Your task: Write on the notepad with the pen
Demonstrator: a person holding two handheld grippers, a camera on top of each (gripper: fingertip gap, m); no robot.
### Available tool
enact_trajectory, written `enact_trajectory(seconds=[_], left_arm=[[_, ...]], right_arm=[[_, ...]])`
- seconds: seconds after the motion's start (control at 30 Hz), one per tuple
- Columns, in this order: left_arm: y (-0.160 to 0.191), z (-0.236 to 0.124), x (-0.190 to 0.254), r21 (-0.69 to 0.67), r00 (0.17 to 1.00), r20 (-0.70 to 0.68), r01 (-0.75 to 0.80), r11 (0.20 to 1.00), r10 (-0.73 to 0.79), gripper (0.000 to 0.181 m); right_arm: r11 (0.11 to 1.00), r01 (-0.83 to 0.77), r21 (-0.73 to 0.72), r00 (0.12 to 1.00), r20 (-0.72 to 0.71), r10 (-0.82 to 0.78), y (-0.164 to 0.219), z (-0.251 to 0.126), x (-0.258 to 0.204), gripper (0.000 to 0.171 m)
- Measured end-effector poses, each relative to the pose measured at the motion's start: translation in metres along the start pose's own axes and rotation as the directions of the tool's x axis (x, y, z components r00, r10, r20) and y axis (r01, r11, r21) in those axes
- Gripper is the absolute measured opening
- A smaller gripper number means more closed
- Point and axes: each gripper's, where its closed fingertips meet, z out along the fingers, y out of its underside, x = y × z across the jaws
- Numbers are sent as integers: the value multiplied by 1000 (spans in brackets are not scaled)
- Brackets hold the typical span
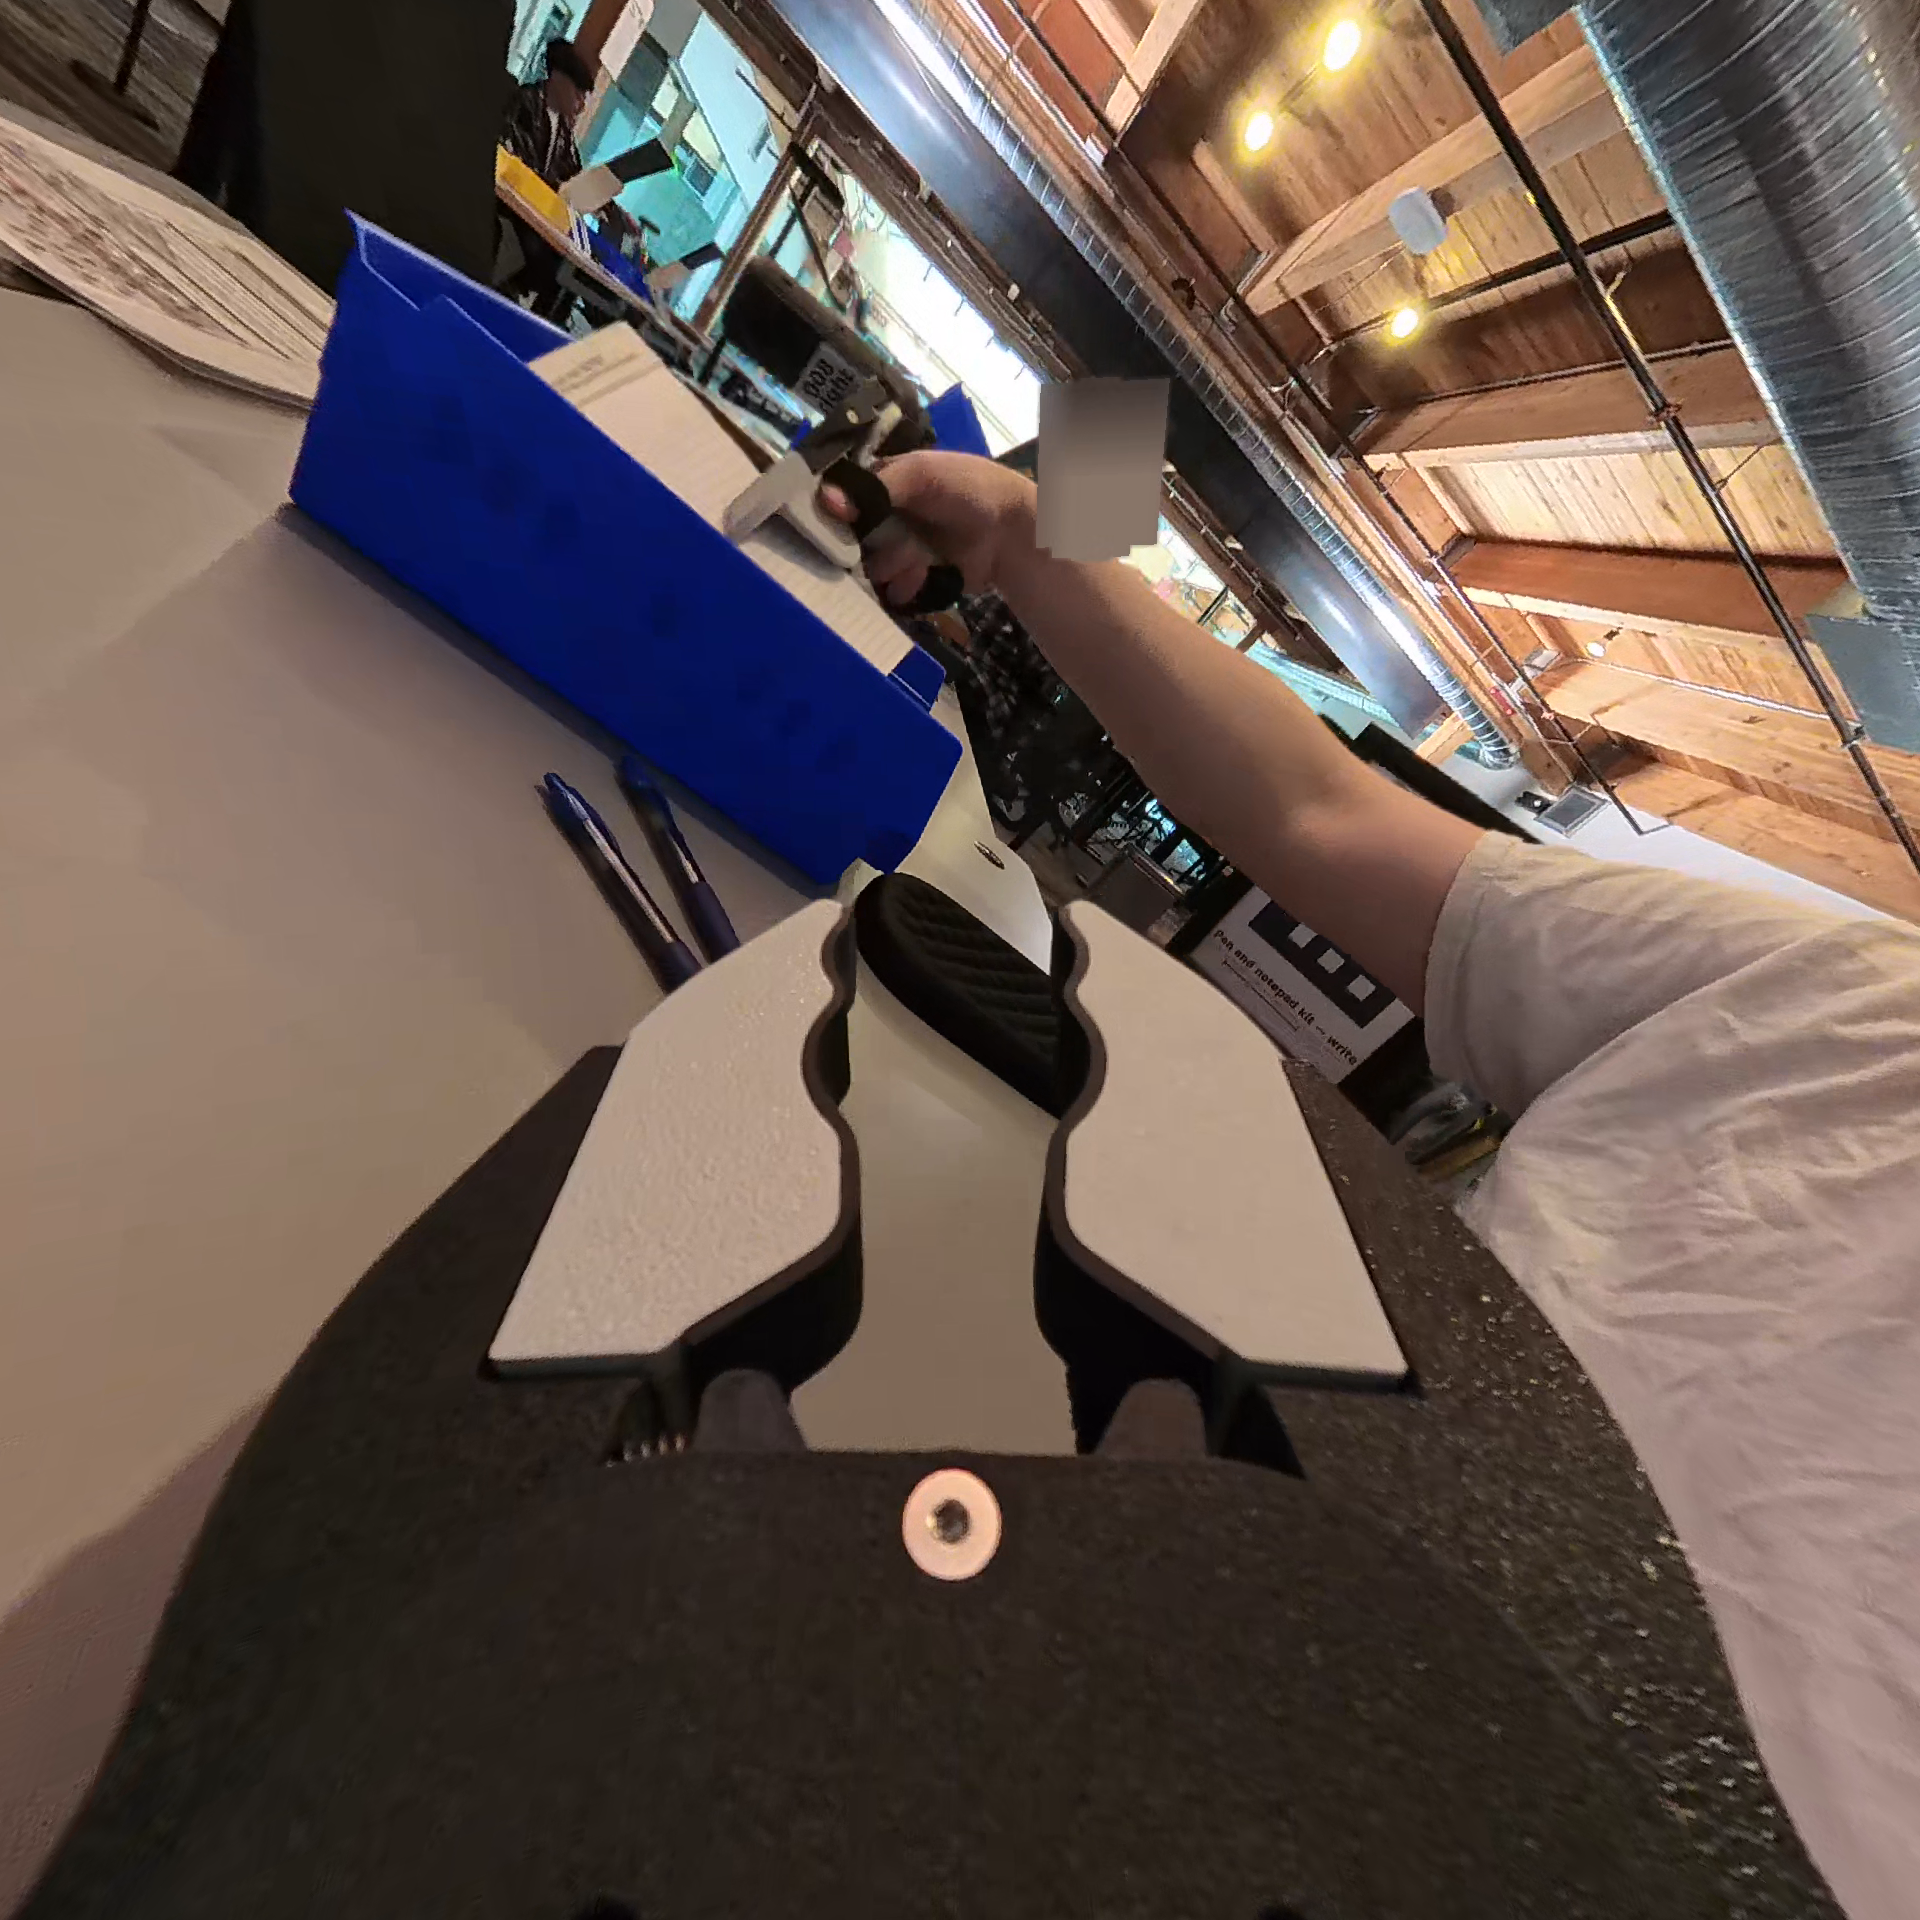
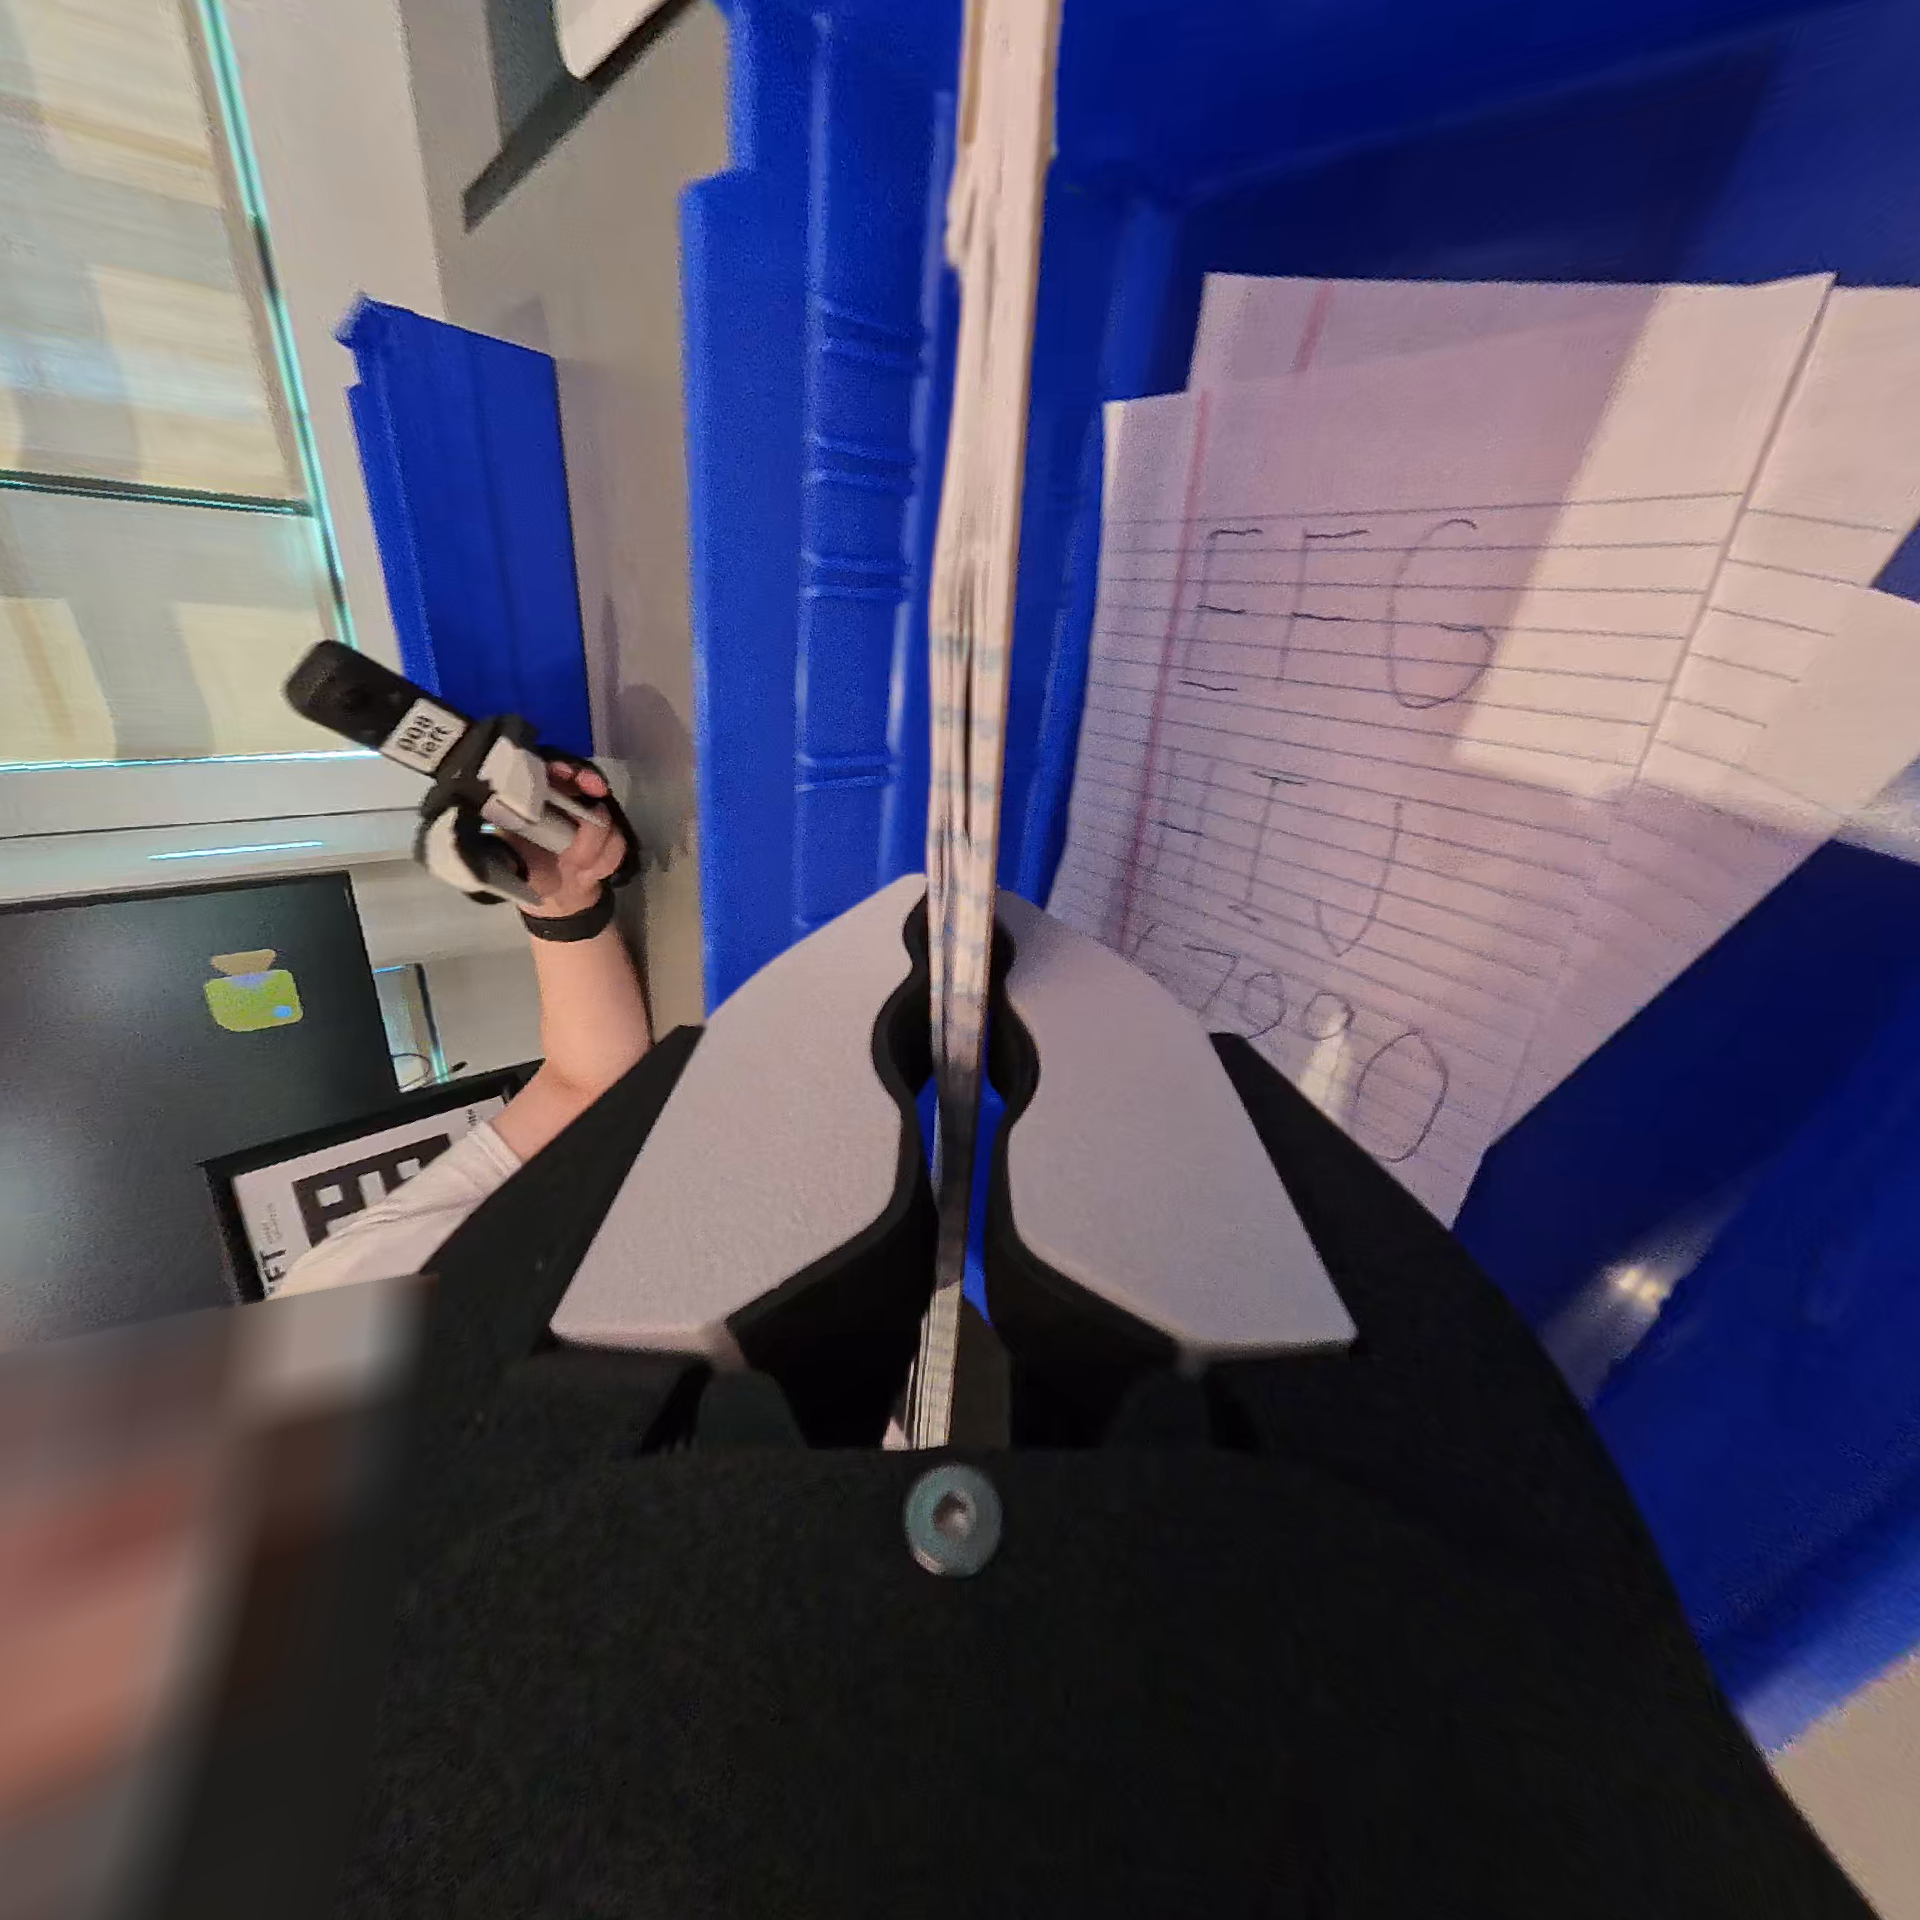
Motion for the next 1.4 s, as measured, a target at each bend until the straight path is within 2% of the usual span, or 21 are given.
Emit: enact_trajectory(seconds=[0.17,0.4,0.67,0.93,1.0,1.07,1.17,1.27,1.3,1.33,1.37,1.4], left_arm=[[8,2,-2,-36,1000,13,1,999,-1,35],[4,3,-1,-43,999,31,-29,999,31,35],[5,4,1,-51,999,32,-39,998,41,36],[3,4,4,-42,999,24,-48,998,49,36],[3,5,6,-44,998,22,-54,998,55,36],[3,6,8,-45,998,18,-58,997,59,36],[2,6,9,-41,998,18,-63,997,64,36],[-1,4,10,-25,997,25,-78,997,78,36],[-3,3,10,-20,996,30,-82,996,83,36],[-4,3,10,-14,995,37,-88,996,88,36],[-5,2,8,-8,994,49,-96,995,96,36],[-6,1,6,-6,992,70,-108,994,108,36]], right_arm=[[997,-16,-70,998,-54,12,5,20,23,4],[996,0,-89,993,-121,-11,3,26,37,7],[987,54,-150,927,-359,-105,5,22,68,37],[980,110,-167,828,-529,-184,-2,15,82,45],[973,166,-159,772,-593,-228,-11,8,80,45],[954,248,-168,663,-689,-293,-23,-7,78,43],[894,379,-237,430,-811,-397,-41,-36,64,40],[766,573,-292,166,-874,-457,-61,-64,11,33],[709,645,-284,125,-877,-464,-64,-65,-16,32],[661,706,-254,121,-877,-466,-63,-62,-45,32],[629,751,-203,166,-863,-477,-57,-53,-71,33],[612,778,-140,255,-821,-512,-47,-36,-97,35]])
